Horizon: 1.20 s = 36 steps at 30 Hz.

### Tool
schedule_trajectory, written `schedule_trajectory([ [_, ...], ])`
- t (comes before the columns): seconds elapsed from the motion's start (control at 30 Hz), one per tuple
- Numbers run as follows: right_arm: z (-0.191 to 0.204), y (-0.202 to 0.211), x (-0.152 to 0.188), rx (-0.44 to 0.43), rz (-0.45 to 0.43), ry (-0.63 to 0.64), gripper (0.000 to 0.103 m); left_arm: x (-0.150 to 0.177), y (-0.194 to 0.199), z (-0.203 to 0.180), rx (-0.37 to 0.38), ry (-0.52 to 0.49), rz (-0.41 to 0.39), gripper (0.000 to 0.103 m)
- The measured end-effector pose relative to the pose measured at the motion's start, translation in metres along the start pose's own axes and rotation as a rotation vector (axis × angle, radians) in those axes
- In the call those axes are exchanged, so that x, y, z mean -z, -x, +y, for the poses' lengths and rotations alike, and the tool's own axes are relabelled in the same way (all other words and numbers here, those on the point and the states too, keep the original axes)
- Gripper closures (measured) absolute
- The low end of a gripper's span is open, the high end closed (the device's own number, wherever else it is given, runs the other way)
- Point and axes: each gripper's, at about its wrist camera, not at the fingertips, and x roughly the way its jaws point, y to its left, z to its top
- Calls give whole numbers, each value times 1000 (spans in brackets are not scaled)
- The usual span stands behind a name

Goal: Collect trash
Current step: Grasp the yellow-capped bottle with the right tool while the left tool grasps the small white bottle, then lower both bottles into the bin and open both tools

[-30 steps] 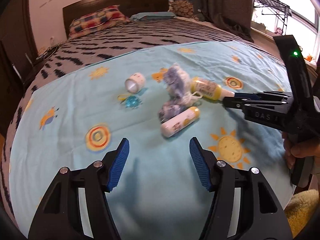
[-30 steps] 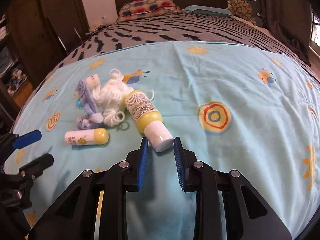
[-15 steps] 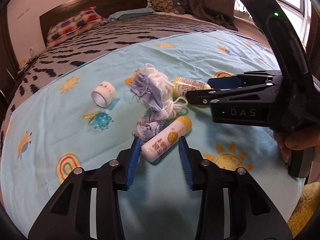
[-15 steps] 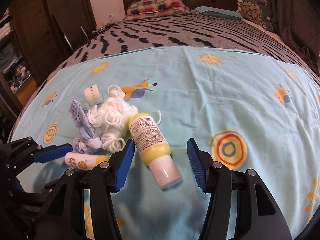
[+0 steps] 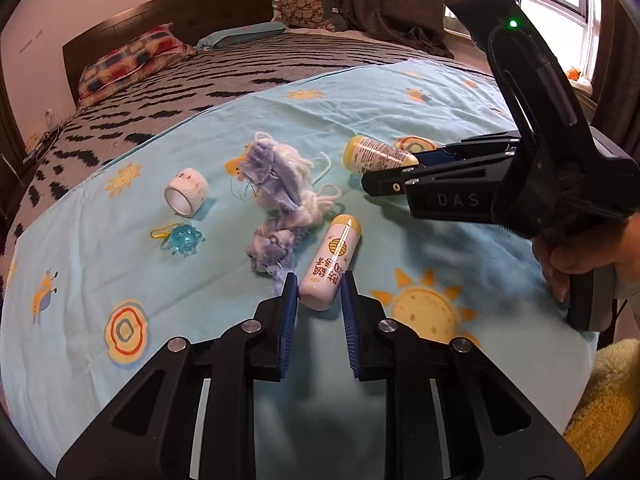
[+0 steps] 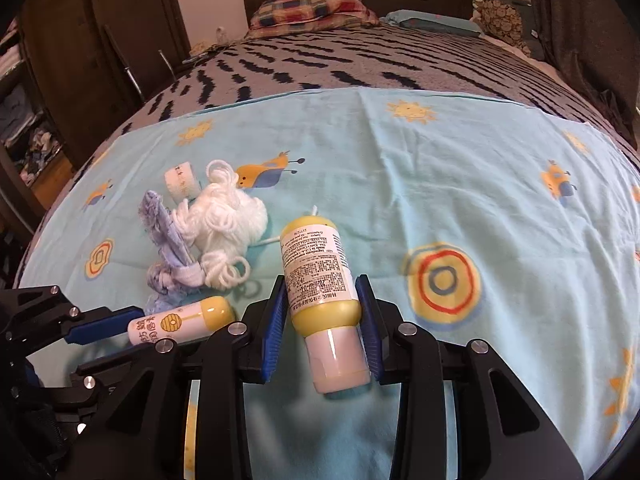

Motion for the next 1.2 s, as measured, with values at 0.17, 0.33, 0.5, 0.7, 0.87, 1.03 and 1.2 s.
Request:
schedule_trajectory([
  [0.17,-3,23,17,15,-4,24,68,14,18,-14,-4,-13,4,83],
  [0.33,-3,70,33,18,-58,46,68,29,43,-23,-26,4,-12,84],
  [0.5,16,119,53,11,-114,103,68,46,80,-37,-34,33,-42,84],
  [0.7,28,175,91,8,-159,135,68,68,126,-60,-33,45,-89,85],
  [0.87,41,205,136,-43,-149,131,68,94,155,-85,-20,55,-108,85],
  [1.03,52,211,177,-115,-107,99,68,124,175,-104,1,70,-101,85],
  [1.2,65,203,213,-116,-46,120,68,155,176,-117,18,84,-64,85],
])
